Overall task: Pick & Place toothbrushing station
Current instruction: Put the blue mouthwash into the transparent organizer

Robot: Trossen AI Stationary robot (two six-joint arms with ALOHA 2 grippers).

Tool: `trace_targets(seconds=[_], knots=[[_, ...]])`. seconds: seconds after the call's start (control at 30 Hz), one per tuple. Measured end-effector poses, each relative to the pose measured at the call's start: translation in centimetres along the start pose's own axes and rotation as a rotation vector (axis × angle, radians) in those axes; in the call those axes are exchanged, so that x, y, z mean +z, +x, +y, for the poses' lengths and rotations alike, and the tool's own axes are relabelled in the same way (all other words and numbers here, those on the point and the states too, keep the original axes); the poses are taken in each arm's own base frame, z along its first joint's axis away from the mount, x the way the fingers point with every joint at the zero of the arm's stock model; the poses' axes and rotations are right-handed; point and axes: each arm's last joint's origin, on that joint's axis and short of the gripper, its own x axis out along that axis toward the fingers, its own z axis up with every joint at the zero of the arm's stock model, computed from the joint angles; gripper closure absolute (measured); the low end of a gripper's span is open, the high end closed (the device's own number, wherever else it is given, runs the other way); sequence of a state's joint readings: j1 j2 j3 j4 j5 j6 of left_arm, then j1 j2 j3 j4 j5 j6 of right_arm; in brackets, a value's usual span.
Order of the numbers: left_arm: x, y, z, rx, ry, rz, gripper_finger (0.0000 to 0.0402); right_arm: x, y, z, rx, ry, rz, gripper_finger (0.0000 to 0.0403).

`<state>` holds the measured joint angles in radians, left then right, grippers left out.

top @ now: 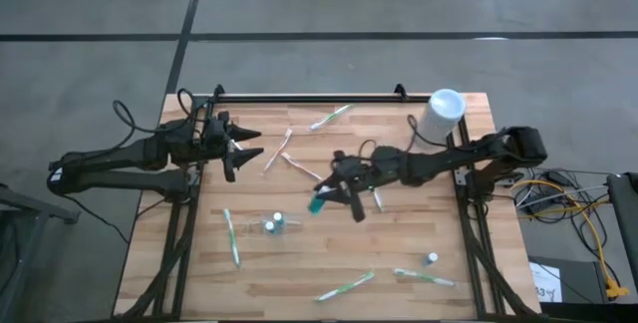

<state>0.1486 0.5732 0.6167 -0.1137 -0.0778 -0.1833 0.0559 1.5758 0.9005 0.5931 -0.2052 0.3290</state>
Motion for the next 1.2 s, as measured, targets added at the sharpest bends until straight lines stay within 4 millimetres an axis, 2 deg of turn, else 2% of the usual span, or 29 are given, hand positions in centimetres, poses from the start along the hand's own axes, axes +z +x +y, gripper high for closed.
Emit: trace_targets(seconds=[0.1,0.37,0.7,0.9,1.2], knots=[[0.0,0.0,0.0,-0.001,0.000,0.000,0.0162,-0.3,2.2,-0.4,-0.008,-0.005,0.040,0.0305],[0.0,0.0,0.0,-0.001,0.000,0.001,0.0162,-0.1,8.0,-0.3,0.013,-0.157,0.084,0.0305],[0.0,0.0,0.0,-0.002,0.000,0.002,0.0162,-0.7,13.3,-0.7,0.001,-0.142,0.207,0.0305],[-0.1,0.1,0.0,-0.004,0.001,0.006,0.0162,-0.4,14.7,-0.8,0.008,-0.150,0.186,0.0305],[-0.1,0.2,0.0,-0.003,0.001,0.010,0.0162,-0.2,14.7,-1.1,-0.064,-0.215,0.168,0.0305]])
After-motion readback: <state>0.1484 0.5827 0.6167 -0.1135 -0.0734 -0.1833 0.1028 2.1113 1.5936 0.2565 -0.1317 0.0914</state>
